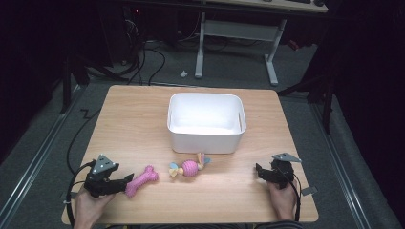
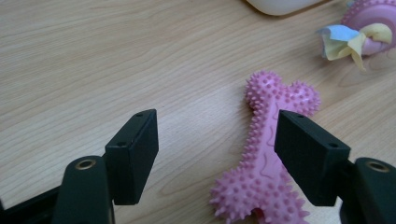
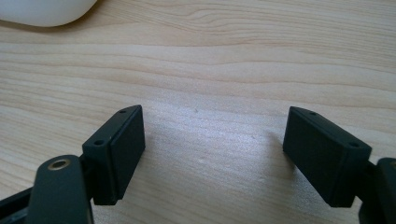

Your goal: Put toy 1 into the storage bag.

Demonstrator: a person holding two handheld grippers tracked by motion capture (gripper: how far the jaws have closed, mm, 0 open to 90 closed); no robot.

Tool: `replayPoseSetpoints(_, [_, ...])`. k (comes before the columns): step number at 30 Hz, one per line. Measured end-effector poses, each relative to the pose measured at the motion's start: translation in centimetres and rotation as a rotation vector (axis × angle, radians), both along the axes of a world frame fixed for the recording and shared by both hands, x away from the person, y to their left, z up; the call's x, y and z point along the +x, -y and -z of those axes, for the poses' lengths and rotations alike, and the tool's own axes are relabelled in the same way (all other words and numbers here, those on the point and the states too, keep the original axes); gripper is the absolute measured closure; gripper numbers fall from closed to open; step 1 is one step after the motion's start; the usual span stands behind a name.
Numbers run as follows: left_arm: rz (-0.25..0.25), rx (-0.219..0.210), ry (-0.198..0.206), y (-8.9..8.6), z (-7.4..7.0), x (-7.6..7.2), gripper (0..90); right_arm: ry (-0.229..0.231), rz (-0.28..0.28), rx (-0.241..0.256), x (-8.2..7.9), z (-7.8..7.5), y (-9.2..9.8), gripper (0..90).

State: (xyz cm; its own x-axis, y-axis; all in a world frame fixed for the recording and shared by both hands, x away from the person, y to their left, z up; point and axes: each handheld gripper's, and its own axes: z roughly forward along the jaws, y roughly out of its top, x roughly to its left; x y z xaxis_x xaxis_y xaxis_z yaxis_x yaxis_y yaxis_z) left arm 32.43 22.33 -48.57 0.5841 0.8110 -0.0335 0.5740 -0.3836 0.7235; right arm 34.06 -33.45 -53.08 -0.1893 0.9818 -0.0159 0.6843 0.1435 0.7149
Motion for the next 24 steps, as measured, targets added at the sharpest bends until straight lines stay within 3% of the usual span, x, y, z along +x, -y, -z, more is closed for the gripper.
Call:
replayPoseSetpoints(11, [0.078,0.071,-0.036,2.6,0.4,0.4,34.6,0.003,-0.007,0.001,0.0,0.0,0.0,22.7])
replayPoseSetpoints(13, [0.098,0.102,-0.050,3.3,0.7,0.5,36.0,0.005,-0.007,-0.002,0.0,0.0,0.0,23.2])
replayPoseSetpoints(24, [0.136,0.132,-0.082,4.6,1.0,0.9,41.0,0.005,-0.007,-0.002,0.0,0.0,0.0,23.2])
